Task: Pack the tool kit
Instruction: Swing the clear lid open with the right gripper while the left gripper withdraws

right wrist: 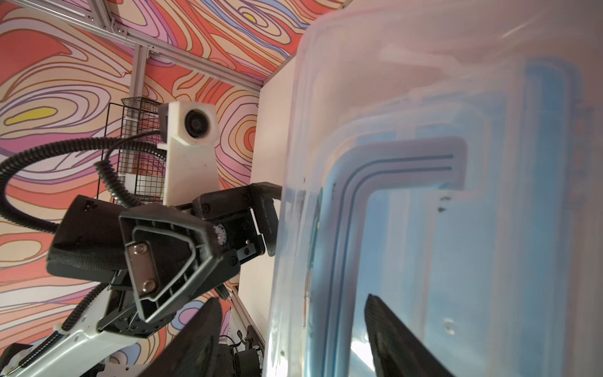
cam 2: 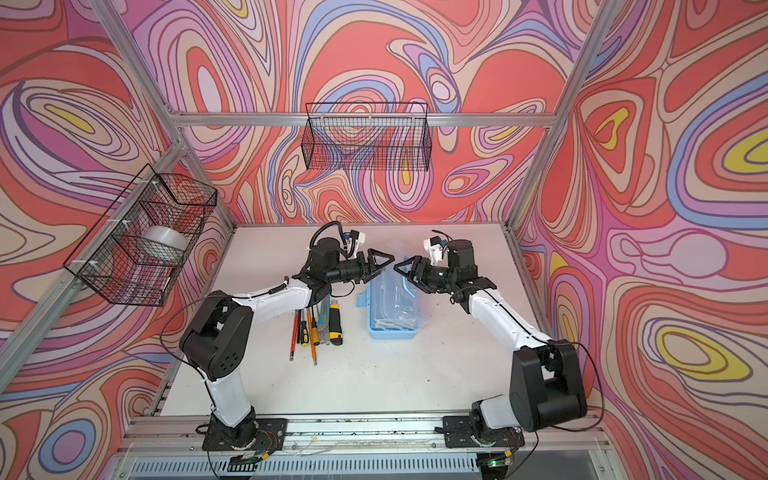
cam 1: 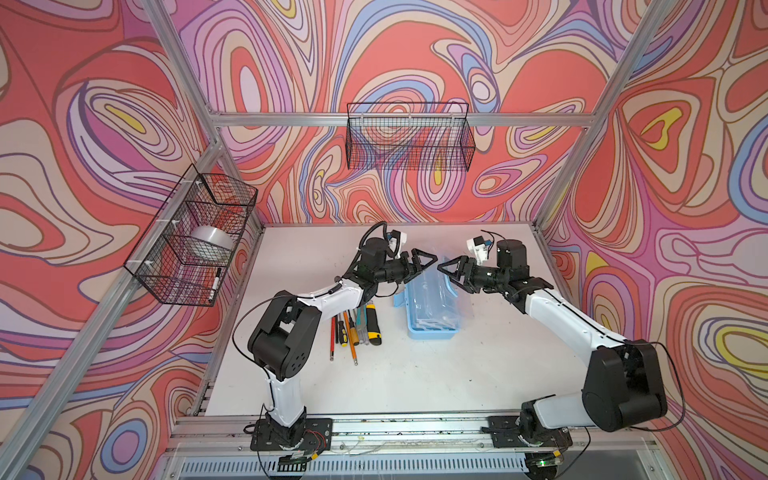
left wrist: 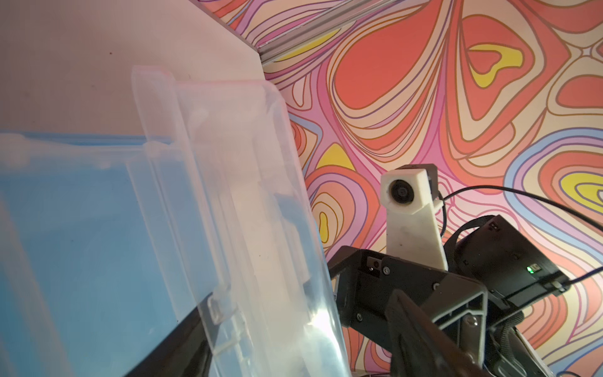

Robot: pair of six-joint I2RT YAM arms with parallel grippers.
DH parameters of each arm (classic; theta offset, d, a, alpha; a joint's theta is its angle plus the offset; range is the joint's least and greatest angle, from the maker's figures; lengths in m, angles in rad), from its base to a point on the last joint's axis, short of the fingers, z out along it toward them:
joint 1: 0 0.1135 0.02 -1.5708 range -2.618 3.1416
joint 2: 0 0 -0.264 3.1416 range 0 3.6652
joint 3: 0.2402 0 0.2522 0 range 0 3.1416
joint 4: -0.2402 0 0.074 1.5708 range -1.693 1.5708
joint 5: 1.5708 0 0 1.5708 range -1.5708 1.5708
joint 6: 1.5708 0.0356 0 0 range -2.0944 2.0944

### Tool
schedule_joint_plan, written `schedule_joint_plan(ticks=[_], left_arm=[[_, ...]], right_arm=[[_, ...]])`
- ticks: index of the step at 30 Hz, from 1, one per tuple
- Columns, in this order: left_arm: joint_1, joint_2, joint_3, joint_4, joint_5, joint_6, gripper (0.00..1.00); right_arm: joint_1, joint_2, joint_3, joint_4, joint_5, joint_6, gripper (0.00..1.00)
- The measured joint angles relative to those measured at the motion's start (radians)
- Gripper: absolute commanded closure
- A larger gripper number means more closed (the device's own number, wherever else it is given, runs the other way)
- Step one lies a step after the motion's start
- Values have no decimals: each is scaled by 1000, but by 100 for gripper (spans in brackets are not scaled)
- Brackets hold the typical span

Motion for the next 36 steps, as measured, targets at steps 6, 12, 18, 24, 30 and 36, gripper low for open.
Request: schedule_joint_plan(ticks=[6,12,18,24,30,36], left_arm=[[-32,1,62,-36,-6,15,19],[-80,43,180,-89,-6,30,19],[-124,107,291,-128,-6,50,19],[-130,111,316,-188,-9,73,16],[-131,120,412,-264,-18,104,10],[-136,134,467,-296,-27,120,7]], right_arm=[[-22,-125,46,-203,209,-87,27],[-35,-228,50,-332,418,-132,27],[-39,-300,44,-370,525,-153,28],[-39,-320,2,-377,549,-159,28],[-39,-346,-2,-381,566,-177,28],[-39,-358,-2,-381,568,-196,28]])
